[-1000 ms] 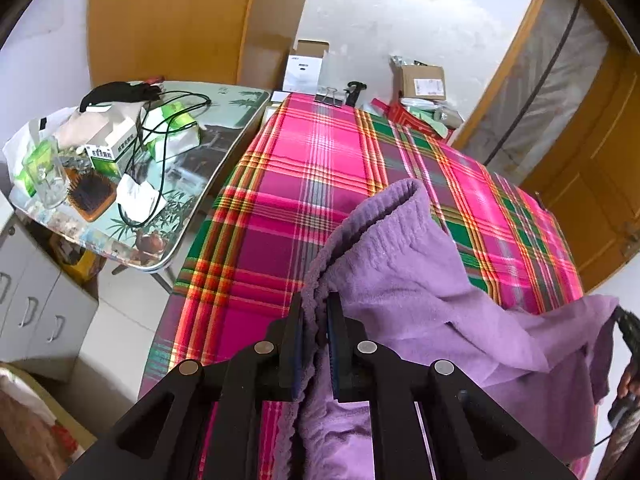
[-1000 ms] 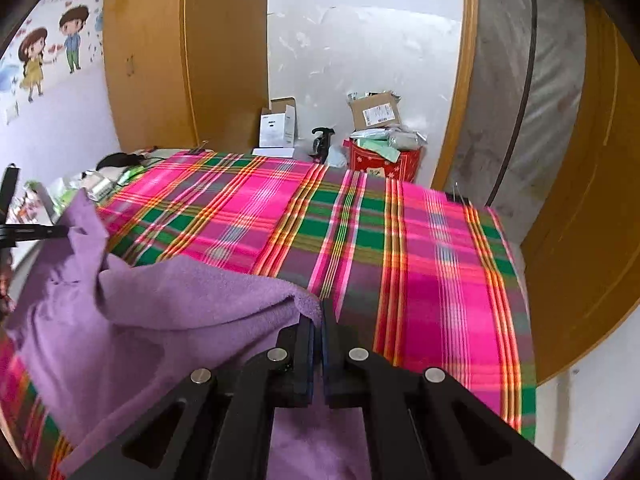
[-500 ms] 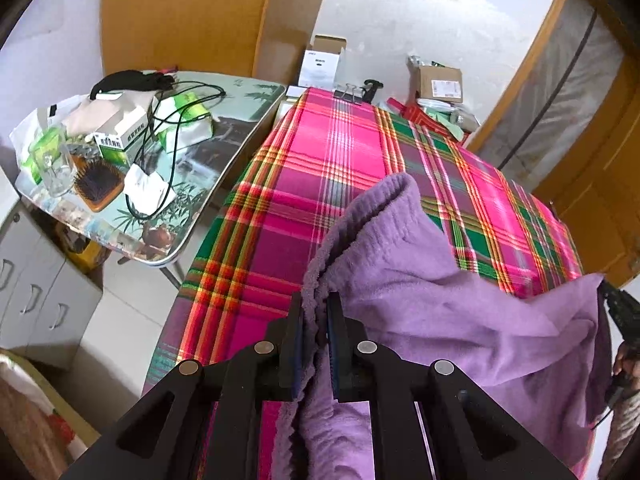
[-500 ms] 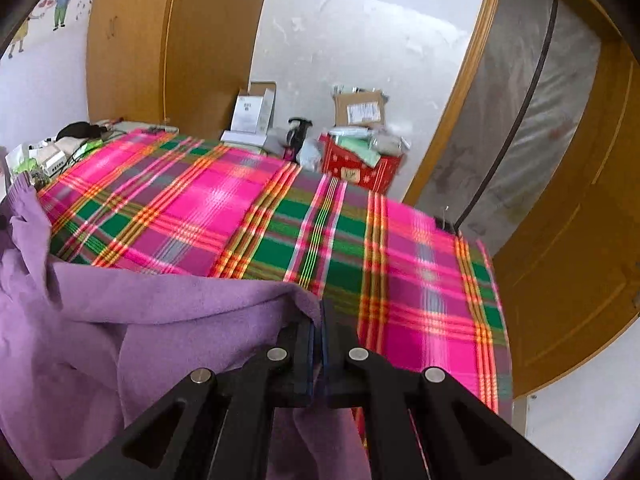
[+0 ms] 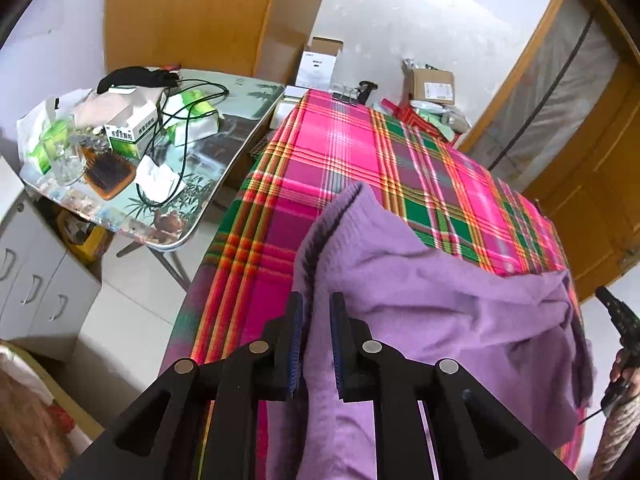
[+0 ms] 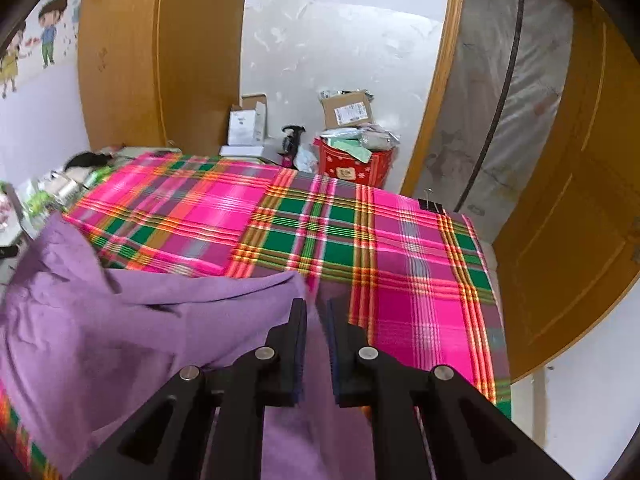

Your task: Fold clothes

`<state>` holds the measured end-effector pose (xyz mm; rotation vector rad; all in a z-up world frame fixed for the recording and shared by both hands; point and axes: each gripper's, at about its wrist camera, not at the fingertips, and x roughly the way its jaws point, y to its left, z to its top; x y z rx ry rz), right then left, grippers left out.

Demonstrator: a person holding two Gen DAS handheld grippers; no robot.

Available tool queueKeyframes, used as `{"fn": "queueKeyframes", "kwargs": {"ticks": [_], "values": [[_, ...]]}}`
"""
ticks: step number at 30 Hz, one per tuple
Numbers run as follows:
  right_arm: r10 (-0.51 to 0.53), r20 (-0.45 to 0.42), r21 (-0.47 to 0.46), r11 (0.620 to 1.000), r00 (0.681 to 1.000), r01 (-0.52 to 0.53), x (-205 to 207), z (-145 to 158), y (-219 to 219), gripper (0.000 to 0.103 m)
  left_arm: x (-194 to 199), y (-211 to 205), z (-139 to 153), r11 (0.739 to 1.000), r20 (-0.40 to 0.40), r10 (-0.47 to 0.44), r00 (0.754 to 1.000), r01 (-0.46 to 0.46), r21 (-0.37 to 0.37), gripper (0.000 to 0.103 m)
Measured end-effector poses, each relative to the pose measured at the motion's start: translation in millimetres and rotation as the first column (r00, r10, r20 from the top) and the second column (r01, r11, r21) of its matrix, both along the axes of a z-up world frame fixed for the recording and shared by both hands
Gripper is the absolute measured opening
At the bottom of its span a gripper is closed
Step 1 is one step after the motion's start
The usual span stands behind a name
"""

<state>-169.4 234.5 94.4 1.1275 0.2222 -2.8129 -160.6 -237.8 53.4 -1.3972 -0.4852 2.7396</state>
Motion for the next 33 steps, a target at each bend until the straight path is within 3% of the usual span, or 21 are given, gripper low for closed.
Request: {"fn": "queueKeyframes", "kwargs": {"ticks": [5, 11, 13, 18, 20, 23, 25, 33], "values": [[0.045, -0.015, -0.072, 0.996, 0.999, -0.046, 45, 12, -3, 0.010, 34, -3, -4, 0.999, 0.020, 0.016, 1.000, -0.017, 0.037, 0.022], [0.147, -0.047, -0.142, 0.978, 0.988, -0.152, 123, 13, -23, 0.010, 81, -11, -15, 0.993, 0.040, 0.041, 0.998, -0.045, 0.105, 0.024], [0.187, -0.040, -0.173, 0.966, 0.982, -0.191, 149, 6, -32, 0.010, 97, -11, -18, 0.992, 0.038, 0.039, 0.999, -0.044, 0.117, 0.032], [0.216, 0.018, -0.256, 0.945, 0.976, -0.204, 182, -21, -49, 0.010, 128, -9, -33, 0.982, 0.067, 0.028, 0.997, -0.040, 0.185, 0.033], [0.223, 0.035, -0.278, 0.938, 0.974, -0.205, 190, -33, -54, 0.011, 138, -8, -39, 0.976, 0.079, 0.023, 0.997, -0.039, 0.213, 0.033], [0.227, 0.064, -0.313, 0.929, 0.972, -0.196, 196, -49, -58, 0.031, 151, -10, -46, 0.965, 0.074, 0.038, 0.997, -0.056, 0.256, 0.035], [0.221, 0.078, -0.328, 0.927, 0.972, -0.184, 196, -56, -62, 0.033, 155, -11, -51, 0.958, 0.081, 0.051, 0.995, -0.072, 0.279, 0.044], [0.240, 0.105, -0.343, 0.920, 0.965, -0.191, 189, -77, -87, 0.033, 158, -14, -67, 0.901, 0.108, 0.102, 0.989, -0.138, 0.412, 0.048]]}}
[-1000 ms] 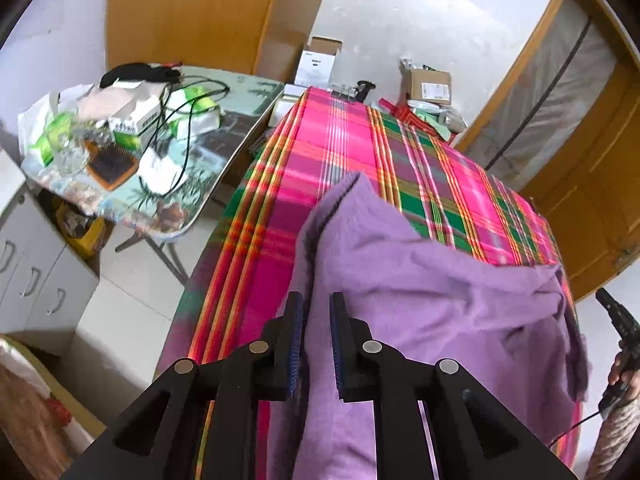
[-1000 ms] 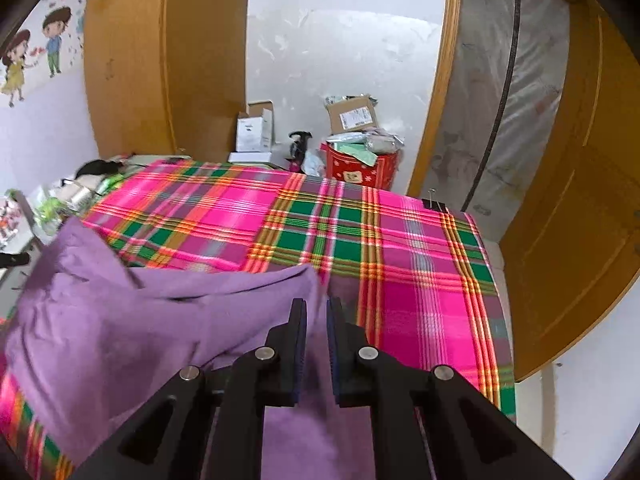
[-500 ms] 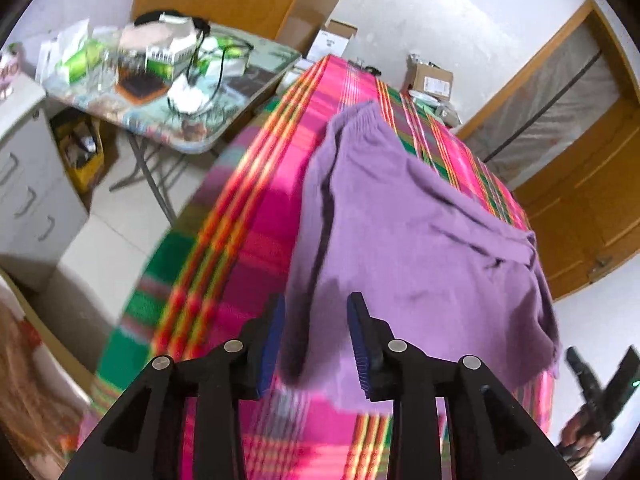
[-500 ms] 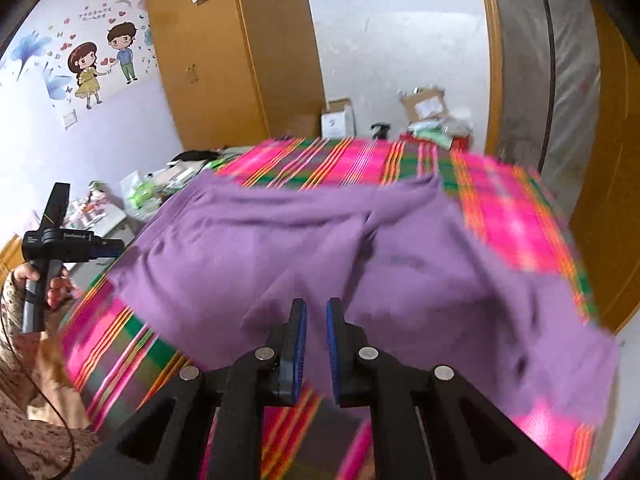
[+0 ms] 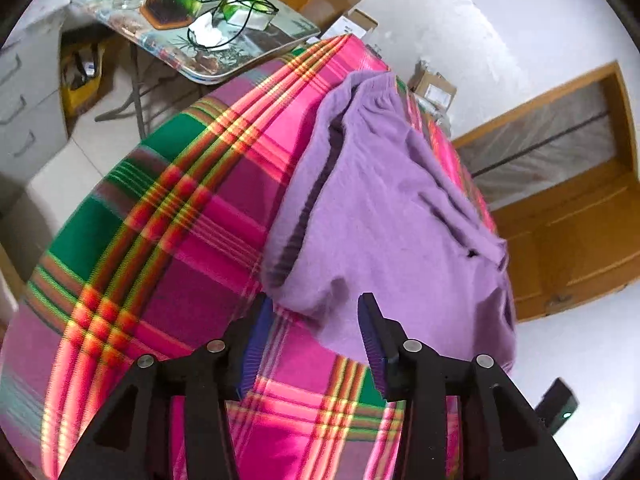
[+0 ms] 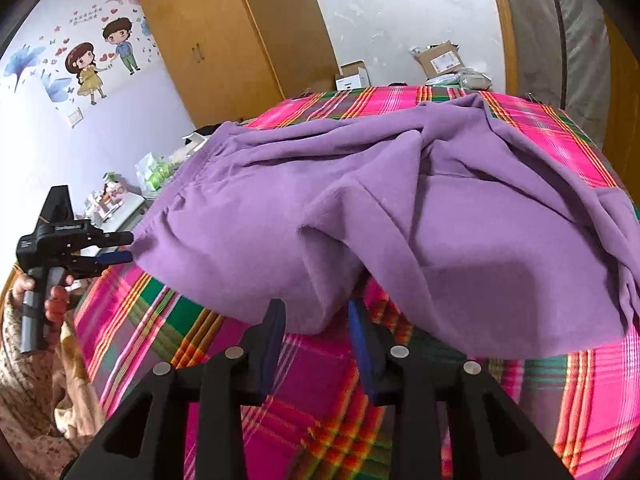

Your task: Fold clothes

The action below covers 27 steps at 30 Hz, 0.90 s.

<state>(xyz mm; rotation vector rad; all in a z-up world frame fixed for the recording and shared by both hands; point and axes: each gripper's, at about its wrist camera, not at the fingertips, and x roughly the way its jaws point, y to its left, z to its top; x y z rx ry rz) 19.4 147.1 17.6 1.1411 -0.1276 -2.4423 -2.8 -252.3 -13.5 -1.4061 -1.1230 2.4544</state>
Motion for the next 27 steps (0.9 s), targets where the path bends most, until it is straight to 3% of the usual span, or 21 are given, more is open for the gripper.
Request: {"fn": "queueKeyframes", "kwargs": {"ticks": [4, 9, 11, 12, 13, 16, 27], "values": [[-0.062, 0.001, -0.008, 0.998, 0.998, 0.062, -13, -2, -4, 0.033, -2, -5, -2, 0.997, 0.005, 0.054, 0.999, -0.054, 0.052, 0.048], [-0.123, 0.037, -0.116, 0.985, 0.992, 0.126, -24, -2, 2, 0.032, -5, -13, -6, 0.984, 0.000, 0.126, 0.992, -0.125, 0.126, 0.048], [-0.143, 0.020, -0.122, 0.982, 0.989, 0.145, -24, 1, -2, 0.022, -5, -14, -7, 0.982, -0.010, 0.142, 0.990, -0.140, 0.128, 0.044], [-0.145, 0.011, -0.125, 0.981, 0.989, 0.145, -23, 2, -4, 0.011, -5, -15, -7, 0.982, -0.013, 0.148, 0.989, -0.145, 0.123, 0.034], [-0.147, 0.003, -0.127, 0.981, 0.989, 0.146, -22, 4, -5, 0.007, -5, -15, -8, 0.982, -0.014, 0.152, 0.988, -0.149, 0.112, 0.023], [-0.153, -0.023, -0.138, 0.979, 0.988, 0.149, -16, 9, -6, 0.003, -2, -20, -8, 0.980, -0.023, 0.166, 0.986, -0.163, 0.112, 0.012], [-0.177, -0.061, -0.254, 0.955, 0.982, 0.156, 16, 37, 2, 0.003, 18, -35, 12, 0.970, -0.122, 0.205, 0.971, -0.185, 0.156, 0.010]]}}
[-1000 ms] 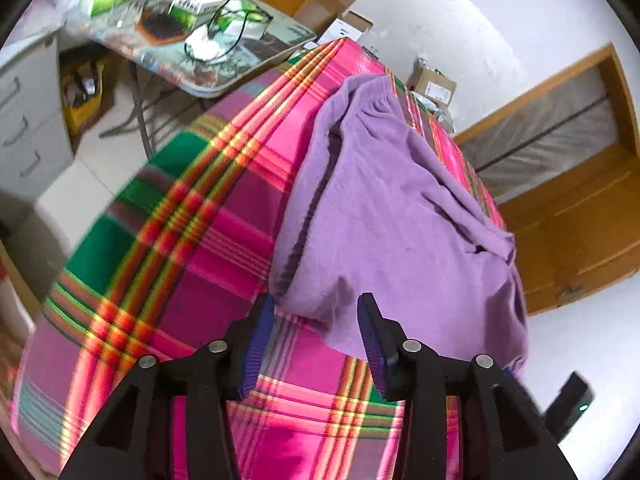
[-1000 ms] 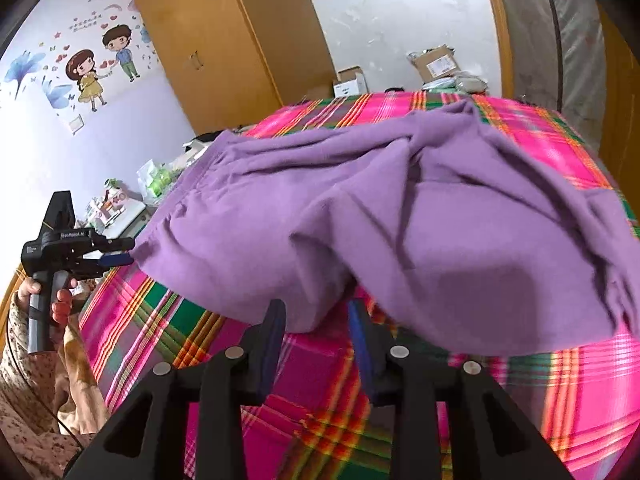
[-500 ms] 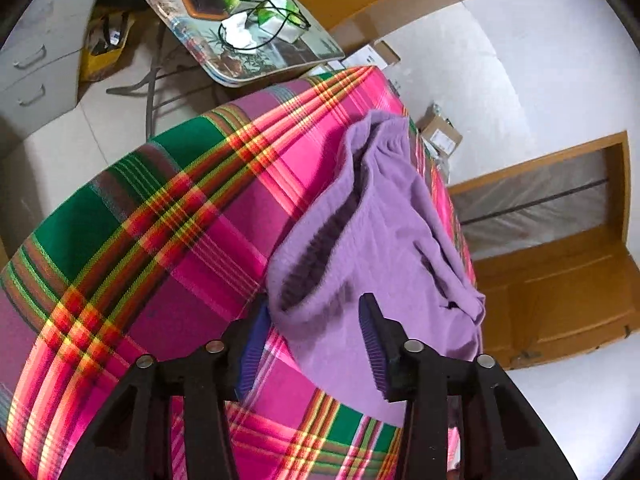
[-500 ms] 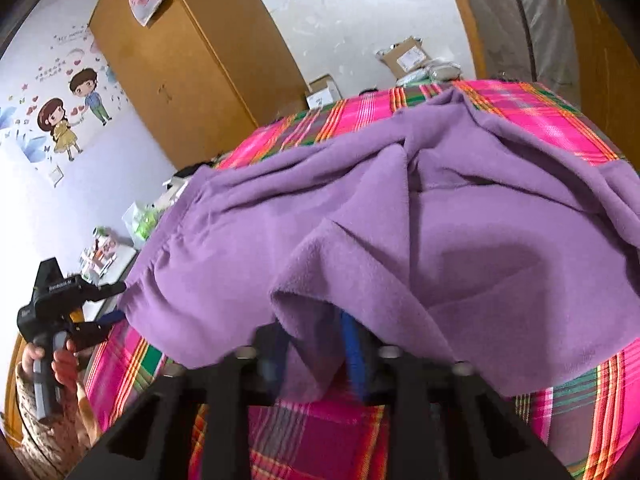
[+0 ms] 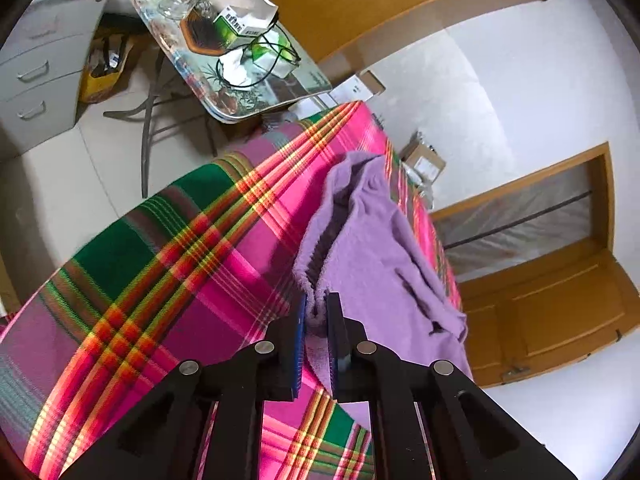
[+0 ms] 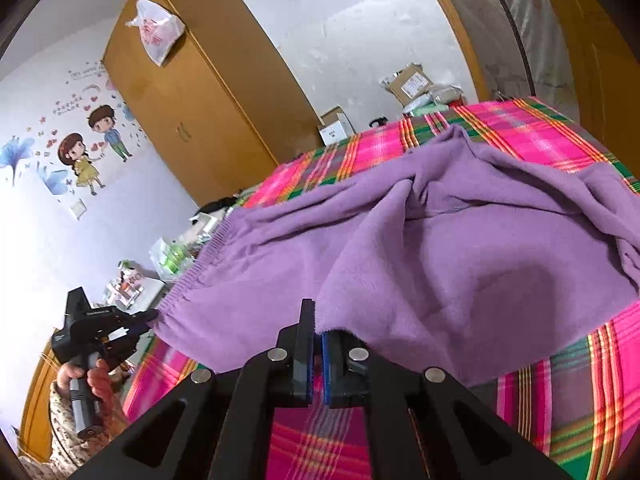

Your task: Fold clothes

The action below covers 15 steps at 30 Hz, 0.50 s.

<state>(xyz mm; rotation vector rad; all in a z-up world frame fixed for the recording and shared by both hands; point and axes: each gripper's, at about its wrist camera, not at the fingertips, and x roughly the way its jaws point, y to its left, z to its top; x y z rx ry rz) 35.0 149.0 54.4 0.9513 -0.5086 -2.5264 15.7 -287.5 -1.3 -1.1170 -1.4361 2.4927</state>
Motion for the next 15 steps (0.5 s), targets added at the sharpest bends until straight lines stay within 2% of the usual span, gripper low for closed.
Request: {"fn": "queueKeyframes", "kwargs": {"ticks": [7, 15], "values": [[0.032, -0.026, -0.002, 0.999, 0.999, -0.032, 24, 8, -2, 0.003, 25, -13, -2, 0.999, -0.015, 0.033, 0.999, -0.033, 0.016, 0.010], [0.026, 0.036, -0.043, 0.999, 0.999, -0.024, 49, -2, 12, 0.003, 53, -16, -5, 0.999, -0.017, 0.037, 0.999, -0.037, 0.018, 0.010]]}}
